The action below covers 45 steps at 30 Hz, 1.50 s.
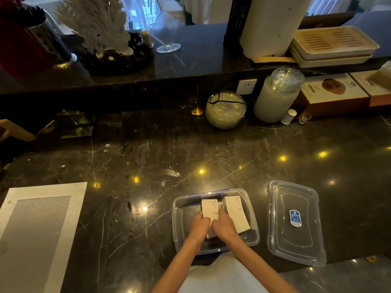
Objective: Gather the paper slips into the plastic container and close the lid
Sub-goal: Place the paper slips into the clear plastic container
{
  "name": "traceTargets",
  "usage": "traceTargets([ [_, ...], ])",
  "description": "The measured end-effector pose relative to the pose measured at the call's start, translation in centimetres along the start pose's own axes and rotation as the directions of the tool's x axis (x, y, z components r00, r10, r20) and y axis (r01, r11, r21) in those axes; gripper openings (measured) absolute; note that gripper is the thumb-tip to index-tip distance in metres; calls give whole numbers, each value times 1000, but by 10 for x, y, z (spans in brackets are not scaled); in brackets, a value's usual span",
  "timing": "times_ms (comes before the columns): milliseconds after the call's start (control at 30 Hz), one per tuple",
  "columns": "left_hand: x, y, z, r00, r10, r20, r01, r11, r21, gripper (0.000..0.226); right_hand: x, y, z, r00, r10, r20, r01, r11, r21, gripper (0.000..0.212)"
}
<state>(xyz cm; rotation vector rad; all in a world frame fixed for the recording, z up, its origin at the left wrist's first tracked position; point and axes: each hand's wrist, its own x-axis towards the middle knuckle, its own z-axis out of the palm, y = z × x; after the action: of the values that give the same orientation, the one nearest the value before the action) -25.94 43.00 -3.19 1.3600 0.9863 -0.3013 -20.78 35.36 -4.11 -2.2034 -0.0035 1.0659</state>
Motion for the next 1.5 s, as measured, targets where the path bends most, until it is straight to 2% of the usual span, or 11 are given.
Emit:
traceTargets([
  [567, -4, 2, 1, 1000, -8, 13, 8, 1000, -3, 43, -3, -1, 0, 998, -63, 17, 64, 998, -20, 42],
  [1067, -9, 3, 0, 1000, -5, -2, 5, 1000, -21, 40, -12, -3, -3, 996, -90, 3, 90, 996, -26, 48],
  [1133, -11, 4, -1, 1000, 16, -6, -16, 999, -37, 41, -16, -1, -8, 994, -109, -7, 108, 992, -58, 50],
  [1200, -11, 5, -2, 998, 54, -28, -55, 998, -20, 40, -24, 3, -18, 978, -191, -81, 181, 977, -117, 43],
  [1233, -11, 6, -3, 996, 82, -44, -82, 997, 7, 39, -28, 5, -23, 956, -260, -138, 235, 956, -176, 38],
  [1300, -13, 3, -3, 985, 158, -76, -148, 981, 122, 39, -31, 11, -34, 898, -391, -200, 289, 869, -402, 30],
  [1367, -15, -2, -4, 958, 268, -98, -217, 908, 358, 47, -31, 17, -40, 885, -428, -185, 252, 773, -583, 32],
  [1433, -19, -8, -4, 904, 423, -54, -295, 712, 637, 51, -30, 24, -42, 895, -419, -154, 223, 719, -659, 34],
  [1500, -23, -11, -4, 852, 517, 76, -373, 500, 782, 46, -29, 28, -41, 892, -430, -138, 220, 682, -698, 34],
])
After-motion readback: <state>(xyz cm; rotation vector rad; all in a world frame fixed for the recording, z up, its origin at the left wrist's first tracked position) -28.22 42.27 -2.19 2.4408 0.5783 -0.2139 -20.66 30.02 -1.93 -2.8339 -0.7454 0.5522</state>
